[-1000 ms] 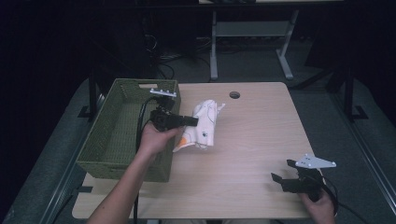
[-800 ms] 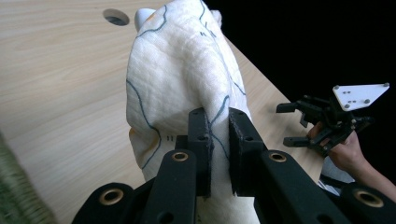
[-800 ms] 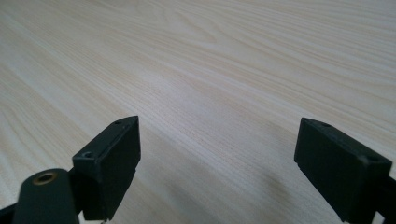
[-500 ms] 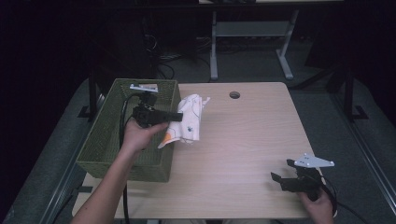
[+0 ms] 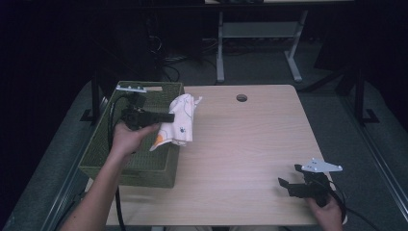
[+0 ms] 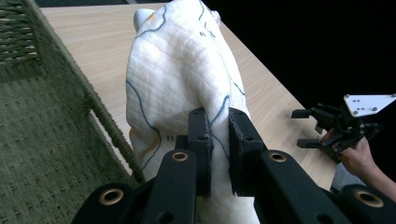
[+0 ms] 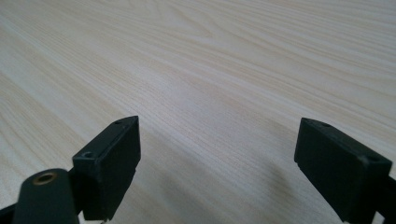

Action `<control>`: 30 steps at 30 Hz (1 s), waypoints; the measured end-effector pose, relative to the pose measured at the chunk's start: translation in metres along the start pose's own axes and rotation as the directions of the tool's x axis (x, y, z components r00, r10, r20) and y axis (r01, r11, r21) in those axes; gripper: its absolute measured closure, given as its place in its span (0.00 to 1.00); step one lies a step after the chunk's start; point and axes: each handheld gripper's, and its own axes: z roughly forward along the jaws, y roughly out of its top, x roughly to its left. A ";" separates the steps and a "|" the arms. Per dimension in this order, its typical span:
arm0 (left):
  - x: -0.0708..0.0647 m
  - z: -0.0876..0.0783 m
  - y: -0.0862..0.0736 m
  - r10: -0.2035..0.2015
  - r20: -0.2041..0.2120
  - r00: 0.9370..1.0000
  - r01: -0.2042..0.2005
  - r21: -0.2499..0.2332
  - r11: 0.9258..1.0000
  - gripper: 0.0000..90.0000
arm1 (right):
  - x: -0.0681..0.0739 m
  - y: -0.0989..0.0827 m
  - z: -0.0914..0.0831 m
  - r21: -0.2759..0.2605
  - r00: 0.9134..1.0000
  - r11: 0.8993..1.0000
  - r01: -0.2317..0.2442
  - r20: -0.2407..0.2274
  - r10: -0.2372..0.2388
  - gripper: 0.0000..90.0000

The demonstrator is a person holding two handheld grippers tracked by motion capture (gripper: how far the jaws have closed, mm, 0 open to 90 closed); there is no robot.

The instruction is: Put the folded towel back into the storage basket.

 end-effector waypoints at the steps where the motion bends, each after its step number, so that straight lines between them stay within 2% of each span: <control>1: 0.001 -0.002 0.000 -0.001 -0.002 1.000 0.001 -0.001 1.000 0.91 | 0.000 0.000 0.000 0.000 1.000 1.000 0.000 0.000 0.000 0.16; 10: 0.007 -0.013 -0.001 -0.004 -0.021 1.000 0.004 -0.004 1.000 0.91 | 0.000 0.000 0.000 0.001 1.000 1.000 -0.002 0.002 0.002 0.16; 30: 0.034 -0.041 -0.015 -0.037 -0.069 0.997 0.037 -0.010 0.999 0.91 | 0.001 0.000 0.001 0.012 1.000 1.000 0.004 0.003 -0.004 0.16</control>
